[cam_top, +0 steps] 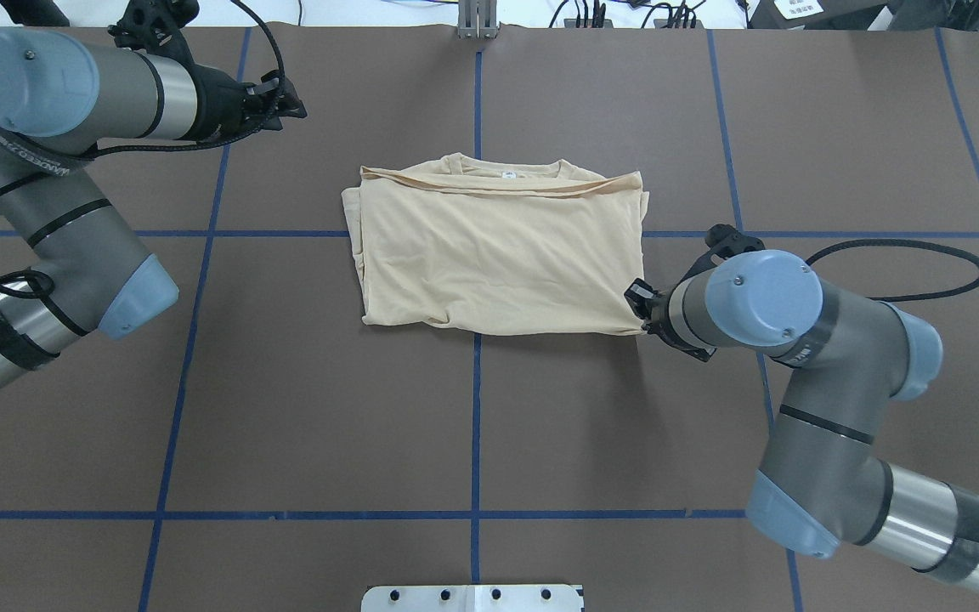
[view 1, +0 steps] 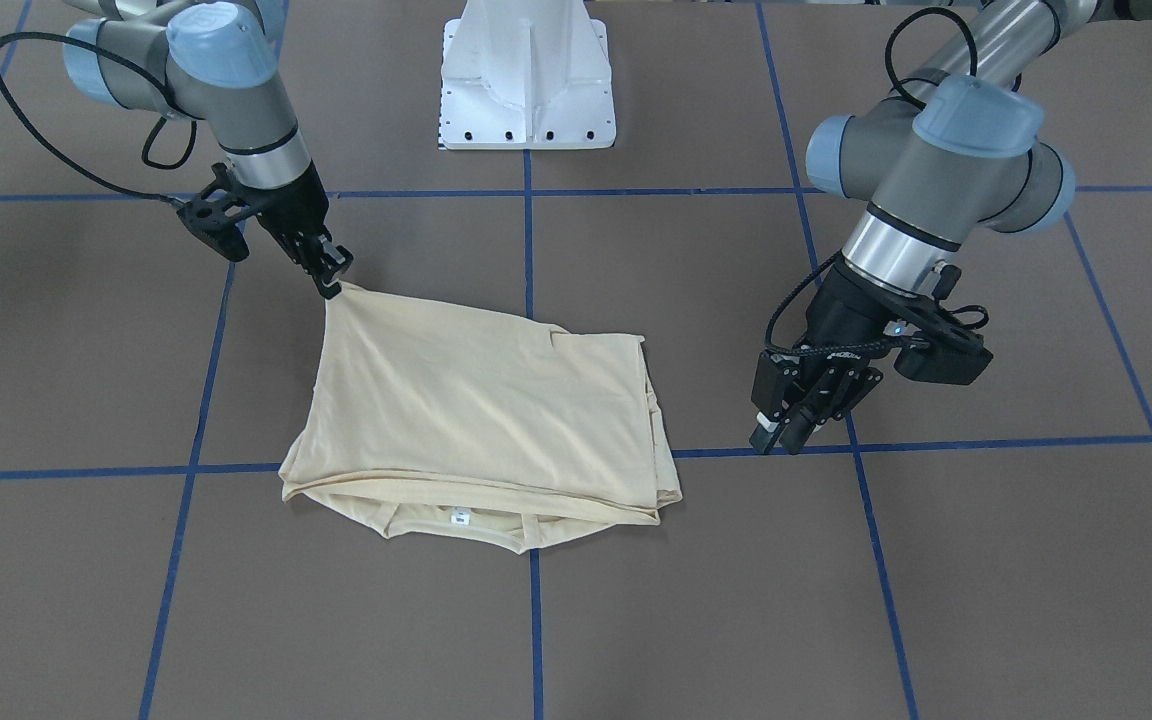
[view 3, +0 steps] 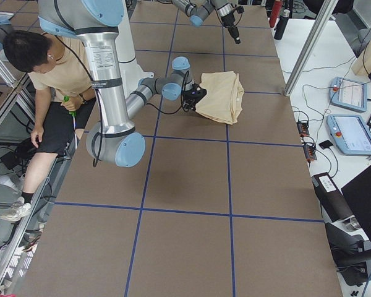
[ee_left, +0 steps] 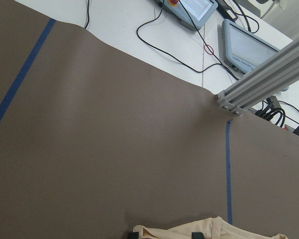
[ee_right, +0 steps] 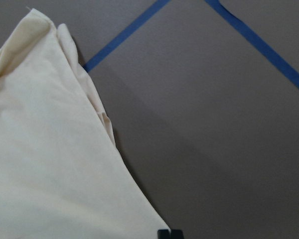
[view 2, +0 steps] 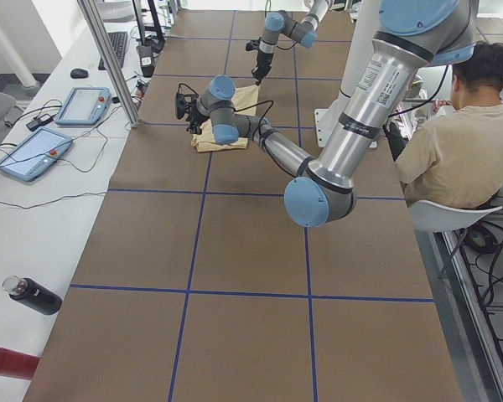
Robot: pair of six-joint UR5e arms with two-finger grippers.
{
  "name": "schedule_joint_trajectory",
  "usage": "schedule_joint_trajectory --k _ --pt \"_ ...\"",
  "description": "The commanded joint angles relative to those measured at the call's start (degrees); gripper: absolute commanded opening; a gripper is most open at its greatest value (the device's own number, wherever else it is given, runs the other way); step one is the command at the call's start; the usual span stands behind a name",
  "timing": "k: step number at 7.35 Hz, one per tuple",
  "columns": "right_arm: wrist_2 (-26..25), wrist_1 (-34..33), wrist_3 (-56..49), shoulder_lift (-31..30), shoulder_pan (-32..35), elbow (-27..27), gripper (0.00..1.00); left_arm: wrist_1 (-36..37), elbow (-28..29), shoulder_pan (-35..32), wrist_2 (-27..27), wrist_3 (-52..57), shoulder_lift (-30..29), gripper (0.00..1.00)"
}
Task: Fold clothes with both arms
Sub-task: 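Drag the folded shirt toward the robot with the right gripper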
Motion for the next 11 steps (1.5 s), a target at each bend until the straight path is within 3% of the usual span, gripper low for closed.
schedule_joint_trajectory --k 1,2,3,4,5,6,7,8,9,10,11 --pt "0.8 -1.6 5.8 -6.8 -10.1 10.9 0.0 4.1 -6.5 0.2 -7.5 -1.7 0.8 0.46" --pt "0.8 -5.6 7.0 -9.3 -18.1 15.9 0.0 4.2 -8.2 0.5 -11.8 -4.1 0.9 0.46" --pt "0.1 -10.5 7.9 -9.7 -25.1 17.6 0.01 4.0 -8.5 0.8 -15.4 -4.2 0.9 0.5" --pt "-2.2 -11.4 8.9 -9.7 -30.4 17.8 0.93 4.2 -10.3 2.0 -18.2 -5.6 1.2 0.65" --pt "-7.4 -11.4 13.5 -9.6 -32.5 18.4 1.0 4.1 -13.0 4.7 -17.9 -10.7 3.4 0.95" --pt "-8.2 -11.5 16.3 -9.9 -31.2 21.0 1.0 4.3 -15.3 6.4 -17.8 -11.7 6.2 0.99" --pt "-7.8 -11.5 16.3 -9.3 -25.0 25.2 1.0 4.3 -18.0 9.9 -13.8 -12.8 10.2 0.99" --pt "-7.4 -11.5 15.5 -5.2 -18.6 24.4 1.0 6.7 -18.5 12.8 -11.1 -14.3 11.0 0.99" --pt "-7.1 -11.5 13.8 1.7 -10.3 16.8 1.0 12.7 -18.4 17.2 -10.7 -16.7 8.8 0.96" --pt "-3.8 -11.6 7.2 7.6 -3.3 10.4 1.0 14.1 -18.4 19.4 -8.9 -16.8 7.8 0.88" --pt "2.2 -11.1 0.6 8.1 3.6 8.3 1.0 14.3 -17.6 21.9 -8.5 -17.0 7.3 0.85"
